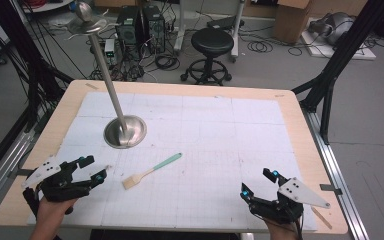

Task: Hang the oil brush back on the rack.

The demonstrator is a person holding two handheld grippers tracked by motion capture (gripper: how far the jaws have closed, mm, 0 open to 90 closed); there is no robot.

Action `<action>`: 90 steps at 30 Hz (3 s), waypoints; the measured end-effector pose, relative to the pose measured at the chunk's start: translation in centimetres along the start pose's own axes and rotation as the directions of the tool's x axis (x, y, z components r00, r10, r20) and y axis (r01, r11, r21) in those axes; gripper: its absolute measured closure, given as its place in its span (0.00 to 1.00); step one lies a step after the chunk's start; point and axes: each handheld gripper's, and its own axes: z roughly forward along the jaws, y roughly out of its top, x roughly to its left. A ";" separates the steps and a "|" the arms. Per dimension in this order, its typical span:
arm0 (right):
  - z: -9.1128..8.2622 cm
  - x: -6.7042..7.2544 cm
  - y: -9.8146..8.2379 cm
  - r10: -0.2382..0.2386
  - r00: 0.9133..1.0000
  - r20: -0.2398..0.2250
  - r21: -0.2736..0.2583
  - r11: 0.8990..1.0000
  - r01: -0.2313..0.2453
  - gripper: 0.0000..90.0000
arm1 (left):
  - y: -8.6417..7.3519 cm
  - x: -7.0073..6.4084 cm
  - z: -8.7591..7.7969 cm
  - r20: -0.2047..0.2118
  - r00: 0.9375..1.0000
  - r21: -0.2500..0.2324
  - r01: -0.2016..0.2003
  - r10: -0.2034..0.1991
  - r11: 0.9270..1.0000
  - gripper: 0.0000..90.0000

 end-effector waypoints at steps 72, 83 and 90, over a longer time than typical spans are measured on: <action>-0.1 -0.5 -0.5 0.047 0.999 0.003 0.007 0.999 -0.047 0.17 | 0.2 -3.8 15.3 0.218 0.959 0.537 -0.274 0.182 0.798 0.91; 0.2 -0.6 -0.6 0.049 0.999 -0.013 0.008 0.999 -0.049 0.17 | 1.6 -4.2 13.9 0.242 0.966 0.408 -0.191 0.096 0.893 0.91; 0.5 -0.3 -0.5 0.044 0.998 -0.045 0.009 0.999 -0.044 0.17 | 2.6 -5.5 12.5 0.288 0.952 0.314 -0.197 0.104 0.929 0.91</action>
